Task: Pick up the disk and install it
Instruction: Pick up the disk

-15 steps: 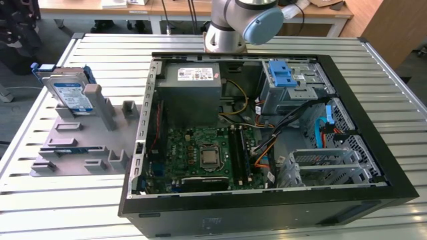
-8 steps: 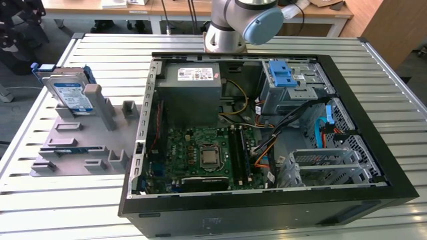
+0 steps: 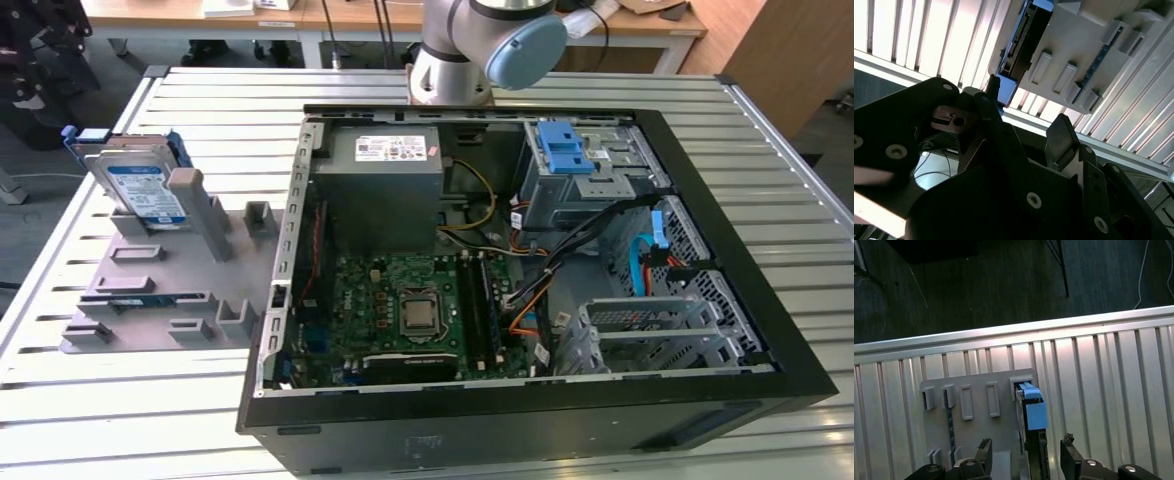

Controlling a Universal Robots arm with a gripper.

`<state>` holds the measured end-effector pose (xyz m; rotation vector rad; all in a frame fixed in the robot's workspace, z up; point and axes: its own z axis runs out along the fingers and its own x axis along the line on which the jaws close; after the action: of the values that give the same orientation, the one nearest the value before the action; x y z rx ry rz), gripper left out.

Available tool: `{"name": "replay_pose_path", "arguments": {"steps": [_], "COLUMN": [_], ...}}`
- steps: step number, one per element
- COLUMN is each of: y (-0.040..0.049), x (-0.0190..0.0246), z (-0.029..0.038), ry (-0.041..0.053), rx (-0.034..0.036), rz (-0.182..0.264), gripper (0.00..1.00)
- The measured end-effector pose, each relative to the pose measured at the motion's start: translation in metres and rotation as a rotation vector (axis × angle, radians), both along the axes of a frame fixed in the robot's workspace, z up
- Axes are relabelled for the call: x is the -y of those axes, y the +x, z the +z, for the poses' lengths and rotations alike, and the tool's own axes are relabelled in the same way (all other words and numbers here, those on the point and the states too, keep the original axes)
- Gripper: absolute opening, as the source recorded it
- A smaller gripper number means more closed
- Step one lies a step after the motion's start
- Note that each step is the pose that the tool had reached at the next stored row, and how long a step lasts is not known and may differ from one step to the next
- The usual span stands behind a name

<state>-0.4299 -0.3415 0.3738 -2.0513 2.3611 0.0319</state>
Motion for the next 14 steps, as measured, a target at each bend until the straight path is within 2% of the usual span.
{"name": "replay_pose_path", "arguments": {"steps": [14], "y": [-0.0014], "x": [-0.0012], "z": [-0.0036], "ry": [0.0001], "rx": [0.0002], "rz": [0.001], "gripper": [0.65]}}
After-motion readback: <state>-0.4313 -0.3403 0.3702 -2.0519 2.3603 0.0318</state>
